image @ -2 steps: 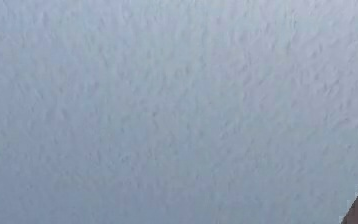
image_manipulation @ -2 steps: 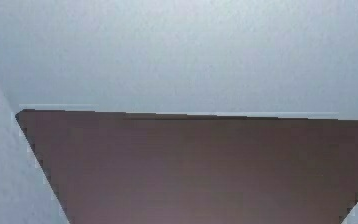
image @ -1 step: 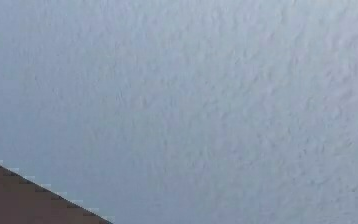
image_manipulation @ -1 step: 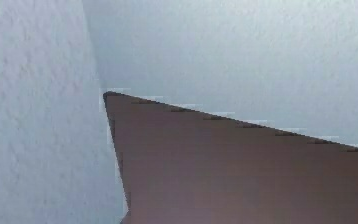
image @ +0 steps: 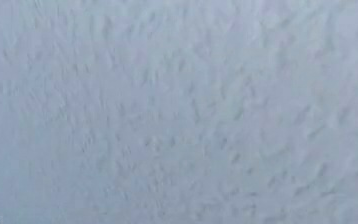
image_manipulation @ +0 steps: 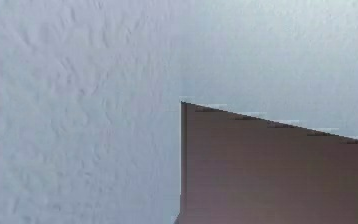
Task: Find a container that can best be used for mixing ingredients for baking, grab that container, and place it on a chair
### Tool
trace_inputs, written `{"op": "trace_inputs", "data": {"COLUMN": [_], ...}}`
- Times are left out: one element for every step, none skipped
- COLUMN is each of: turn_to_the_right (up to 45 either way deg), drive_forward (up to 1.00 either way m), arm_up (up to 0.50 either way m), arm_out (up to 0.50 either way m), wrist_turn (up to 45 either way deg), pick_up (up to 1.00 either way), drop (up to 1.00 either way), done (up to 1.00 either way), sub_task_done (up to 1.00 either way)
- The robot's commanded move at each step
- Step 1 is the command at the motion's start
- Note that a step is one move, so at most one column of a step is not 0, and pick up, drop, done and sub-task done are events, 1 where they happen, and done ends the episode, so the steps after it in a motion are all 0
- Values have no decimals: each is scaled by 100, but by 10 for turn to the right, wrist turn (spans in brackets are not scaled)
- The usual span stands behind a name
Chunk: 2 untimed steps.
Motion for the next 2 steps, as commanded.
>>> {"op": "trace_inputs", "data": {"turn_to_the_right": [-450, -360], "drive_forward": [0, 0], "arm_up": [0, 0], "arm_out": [0, 0], "wrist_turn": [0, 0], "pick_up": [0, 0], "drop": [0, 0], "done": [0, 0], "sub_task_done": [0, 0]}}
